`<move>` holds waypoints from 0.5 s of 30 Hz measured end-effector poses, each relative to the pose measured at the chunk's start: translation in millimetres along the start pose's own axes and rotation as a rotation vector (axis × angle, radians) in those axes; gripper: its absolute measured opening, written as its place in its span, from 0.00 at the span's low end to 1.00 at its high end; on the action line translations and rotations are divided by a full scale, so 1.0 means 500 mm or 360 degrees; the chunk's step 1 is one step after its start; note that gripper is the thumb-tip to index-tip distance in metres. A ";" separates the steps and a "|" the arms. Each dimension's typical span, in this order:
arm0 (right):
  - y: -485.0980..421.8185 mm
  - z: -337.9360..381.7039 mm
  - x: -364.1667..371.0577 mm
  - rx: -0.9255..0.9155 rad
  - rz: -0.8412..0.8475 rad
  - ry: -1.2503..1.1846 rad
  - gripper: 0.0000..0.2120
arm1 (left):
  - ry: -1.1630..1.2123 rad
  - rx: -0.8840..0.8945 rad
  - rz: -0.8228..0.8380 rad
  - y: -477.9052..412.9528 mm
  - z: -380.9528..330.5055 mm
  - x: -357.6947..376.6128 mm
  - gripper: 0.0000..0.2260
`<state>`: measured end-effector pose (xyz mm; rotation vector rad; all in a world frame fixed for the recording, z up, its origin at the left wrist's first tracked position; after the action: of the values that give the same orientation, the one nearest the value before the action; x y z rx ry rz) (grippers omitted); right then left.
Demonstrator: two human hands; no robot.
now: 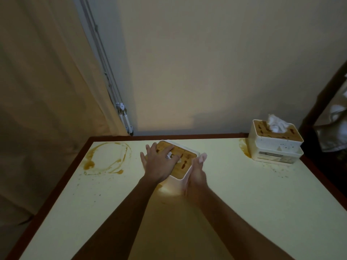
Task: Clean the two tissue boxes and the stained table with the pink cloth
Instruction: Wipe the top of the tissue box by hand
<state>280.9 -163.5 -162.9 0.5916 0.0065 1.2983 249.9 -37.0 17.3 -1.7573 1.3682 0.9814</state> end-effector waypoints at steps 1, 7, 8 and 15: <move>-0.047 -0.020 -0.019 -0.0069 -0.0007 -0.0080 0.50 | 0.0002 -0.0001 0.0001 0.001 -0.001 0.001 0.24; 0.130 0.086 0.032 0.0060 0.0061 -0.0058 0.38 | -0.0038 0.0007 -0.0040 0.001 0.000 0.006 0.25; 0.169 0.084 0.039 0.0082 0.0087 -0.0061 0.37 | -0.0039 0.0008 -0.0043 0.000 0.000 0.006 0.25; 0.148 0.107 0.030 0.0174 0.0037 -0.0045 0.39 | -0.0034 0.0012 -0.0014 0.001 -0.001 0.006 0.25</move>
<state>236.5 -160.9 -82.0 0.7051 0.0479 1.3178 249.9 -38.9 14.6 -1.7411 1.3482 0.9864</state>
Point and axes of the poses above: each hand's wrist, its own y-axis away from the middle knuckle, its own x-axis out of the palm, z = x × y, the point moved 5 cm from there along -y, towards the middle knuckle, and after that the axes turned 4 degrees about -z, right-handed, at the moved point
